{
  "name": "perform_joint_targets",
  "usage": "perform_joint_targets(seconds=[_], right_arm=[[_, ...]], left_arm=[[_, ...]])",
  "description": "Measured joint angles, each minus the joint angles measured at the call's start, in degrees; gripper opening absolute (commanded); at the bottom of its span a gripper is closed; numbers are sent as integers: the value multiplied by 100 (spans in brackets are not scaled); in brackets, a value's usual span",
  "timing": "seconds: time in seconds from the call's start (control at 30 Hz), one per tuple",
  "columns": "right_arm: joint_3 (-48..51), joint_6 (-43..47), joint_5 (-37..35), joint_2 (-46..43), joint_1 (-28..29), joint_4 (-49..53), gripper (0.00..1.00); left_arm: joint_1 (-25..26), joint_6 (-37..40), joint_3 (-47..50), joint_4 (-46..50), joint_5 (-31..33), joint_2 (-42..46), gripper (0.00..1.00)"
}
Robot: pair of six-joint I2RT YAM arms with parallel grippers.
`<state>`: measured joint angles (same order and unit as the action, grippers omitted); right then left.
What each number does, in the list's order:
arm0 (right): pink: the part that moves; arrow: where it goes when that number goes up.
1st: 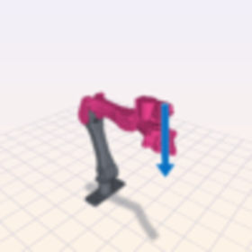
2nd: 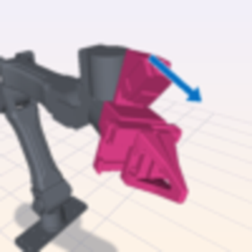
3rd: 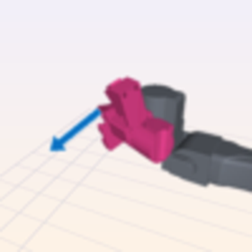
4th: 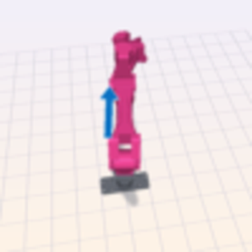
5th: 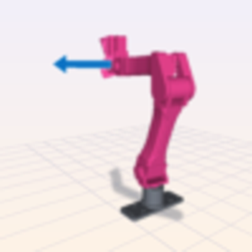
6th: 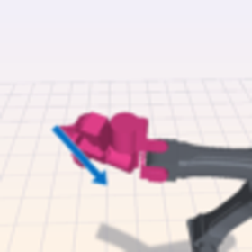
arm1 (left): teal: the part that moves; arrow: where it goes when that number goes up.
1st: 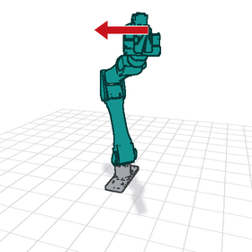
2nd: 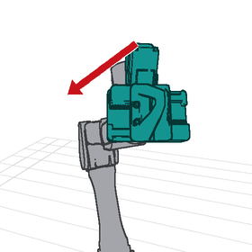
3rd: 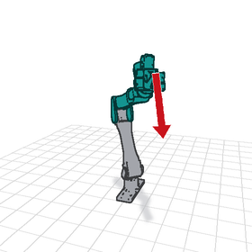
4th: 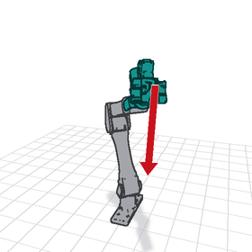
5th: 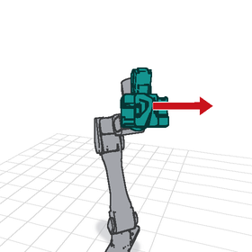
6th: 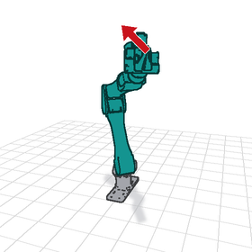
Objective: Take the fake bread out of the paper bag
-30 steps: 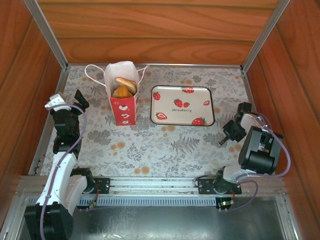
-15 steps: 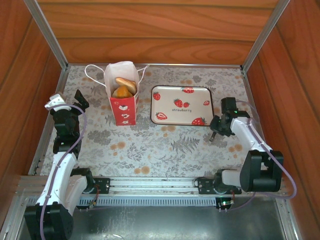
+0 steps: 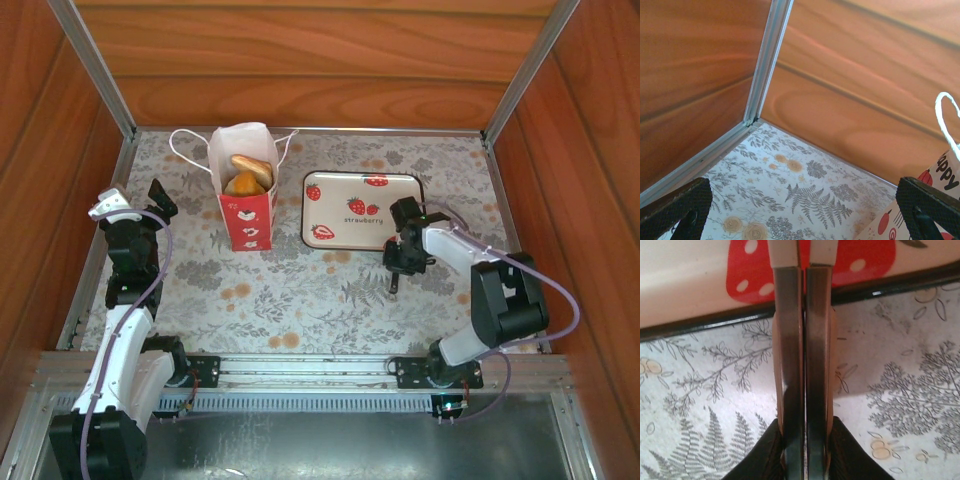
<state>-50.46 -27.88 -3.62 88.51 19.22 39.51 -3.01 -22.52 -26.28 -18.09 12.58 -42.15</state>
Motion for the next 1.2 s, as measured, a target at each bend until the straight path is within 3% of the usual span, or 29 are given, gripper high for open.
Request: perform_joint_targets(seconds=[0.23, 0.73, 0.8, 0.97, 1.2], right_arm=[[-31, -122, -20, 302, 0, -284, 36], [-68, -568, -452, 496, 293, -413, 43], [-66, -636, -557, 503, 343, -420, 39], [-66, -743, -695, 509, 376, -439, 18], [-59, -741, -680, 442, 420, -439, 7]], left_arm=[[0, 2, 0, 13, 20, 98, 100], [0, 2, -2, 17, 24, 98, 100], [0, 2, -4, 17, 24, 98, 100], [0, 2, -26, 24, 28, 98, 100], [0, 7, -57, 26, 63, 98, 100]])
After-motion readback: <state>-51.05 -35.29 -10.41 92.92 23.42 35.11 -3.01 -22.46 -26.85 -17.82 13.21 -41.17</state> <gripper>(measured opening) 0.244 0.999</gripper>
